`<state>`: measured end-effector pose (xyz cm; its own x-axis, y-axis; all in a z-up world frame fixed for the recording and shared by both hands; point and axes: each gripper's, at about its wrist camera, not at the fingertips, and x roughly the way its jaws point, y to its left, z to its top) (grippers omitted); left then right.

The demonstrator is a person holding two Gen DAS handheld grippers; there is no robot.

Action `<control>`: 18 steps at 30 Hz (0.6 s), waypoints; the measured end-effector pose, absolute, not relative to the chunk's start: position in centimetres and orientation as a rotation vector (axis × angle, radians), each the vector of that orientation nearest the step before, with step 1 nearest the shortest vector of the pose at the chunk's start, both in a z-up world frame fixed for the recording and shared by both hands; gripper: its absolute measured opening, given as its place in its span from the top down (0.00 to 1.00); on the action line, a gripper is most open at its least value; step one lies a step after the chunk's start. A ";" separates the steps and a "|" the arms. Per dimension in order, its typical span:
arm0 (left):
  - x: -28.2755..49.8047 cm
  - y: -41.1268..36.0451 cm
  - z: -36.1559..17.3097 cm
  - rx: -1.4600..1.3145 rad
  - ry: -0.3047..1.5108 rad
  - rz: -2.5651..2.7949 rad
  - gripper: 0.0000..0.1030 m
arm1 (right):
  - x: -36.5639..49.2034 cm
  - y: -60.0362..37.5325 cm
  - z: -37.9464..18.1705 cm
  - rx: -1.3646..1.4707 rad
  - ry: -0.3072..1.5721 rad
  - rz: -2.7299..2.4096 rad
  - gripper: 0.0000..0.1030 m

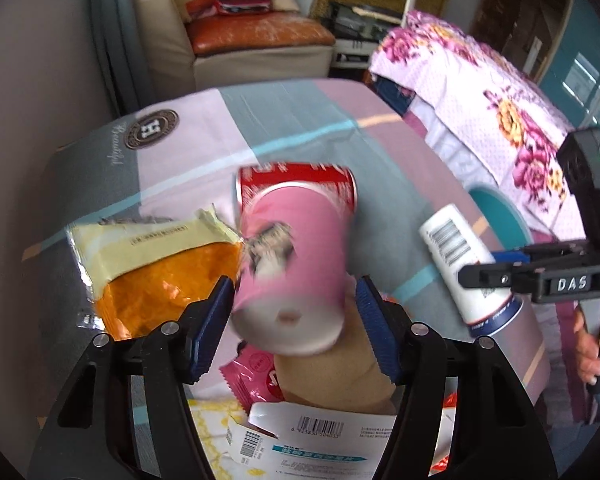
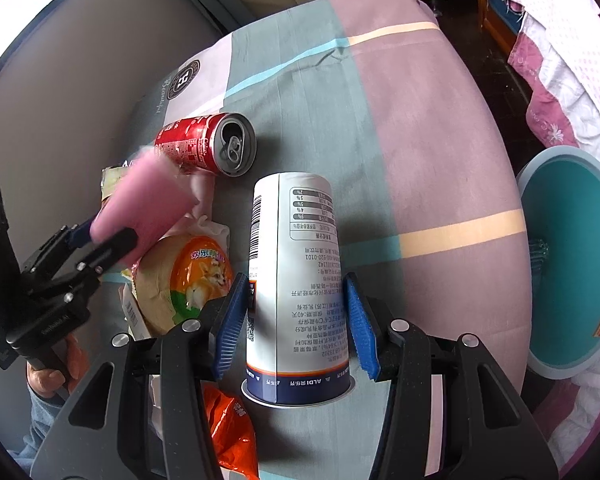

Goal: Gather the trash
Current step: 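Lift both cups and carry them over the teal bucket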

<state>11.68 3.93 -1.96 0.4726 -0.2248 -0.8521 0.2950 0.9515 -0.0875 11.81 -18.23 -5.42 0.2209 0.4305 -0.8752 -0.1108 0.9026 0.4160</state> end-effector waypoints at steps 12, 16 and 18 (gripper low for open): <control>14.5 4.2 -3.5 0.081 1.107 -0.270 0.20 | 12.1 -18.7 -6.0 0.309 1.311 0.379 0.55; 14.9 3.5 -4.3 0.072 1.140 -0.259 0.20 | 12.3 -18.7 -6.4 0.314 1.320 0.379 0.55; 14.8 3.4 -4.7 0.064 1.146 -0.249 0.42 | 12.2 -18.6 -6.3 0.311 1.315 0.379 0.55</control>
